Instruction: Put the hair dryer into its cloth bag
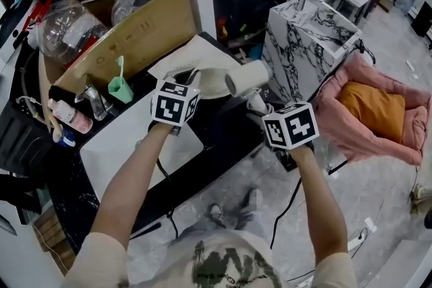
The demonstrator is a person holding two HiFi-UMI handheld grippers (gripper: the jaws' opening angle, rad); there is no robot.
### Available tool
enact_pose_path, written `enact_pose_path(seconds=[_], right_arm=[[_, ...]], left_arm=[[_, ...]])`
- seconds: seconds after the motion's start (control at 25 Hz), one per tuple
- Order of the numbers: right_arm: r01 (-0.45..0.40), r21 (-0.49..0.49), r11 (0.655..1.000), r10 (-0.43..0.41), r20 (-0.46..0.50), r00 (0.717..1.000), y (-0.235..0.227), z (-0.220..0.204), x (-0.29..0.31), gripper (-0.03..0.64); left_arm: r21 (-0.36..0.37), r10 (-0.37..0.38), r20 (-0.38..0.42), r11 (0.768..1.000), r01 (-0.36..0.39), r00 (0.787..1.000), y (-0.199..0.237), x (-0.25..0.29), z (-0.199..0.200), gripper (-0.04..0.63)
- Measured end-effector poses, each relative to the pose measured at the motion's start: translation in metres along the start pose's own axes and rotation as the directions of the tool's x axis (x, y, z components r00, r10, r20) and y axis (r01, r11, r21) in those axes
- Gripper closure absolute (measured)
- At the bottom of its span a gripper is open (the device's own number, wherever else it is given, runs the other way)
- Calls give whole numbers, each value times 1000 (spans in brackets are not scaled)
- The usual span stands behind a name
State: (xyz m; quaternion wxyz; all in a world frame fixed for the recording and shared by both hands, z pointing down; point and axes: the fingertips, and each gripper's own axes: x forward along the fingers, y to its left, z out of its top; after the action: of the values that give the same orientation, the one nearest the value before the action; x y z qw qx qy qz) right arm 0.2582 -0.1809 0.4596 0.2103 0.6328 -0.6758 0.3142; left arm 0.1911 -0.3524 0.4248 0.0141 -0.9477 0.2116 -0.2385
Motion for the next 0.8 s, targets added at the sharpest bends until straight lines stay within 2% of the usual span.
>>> enact_pose_path(seconds=[0.4,0.8], right_arm=[[-127,-17,992,126,-63,990,21,-14,16,380],[-261,28,965,263,-102,959,39,-10,40,380]], left_arm=[[-21,31,80,999,-30,996,5,2,27,572],[3,32,82,999,-32,996,-1,-1,24,572]])
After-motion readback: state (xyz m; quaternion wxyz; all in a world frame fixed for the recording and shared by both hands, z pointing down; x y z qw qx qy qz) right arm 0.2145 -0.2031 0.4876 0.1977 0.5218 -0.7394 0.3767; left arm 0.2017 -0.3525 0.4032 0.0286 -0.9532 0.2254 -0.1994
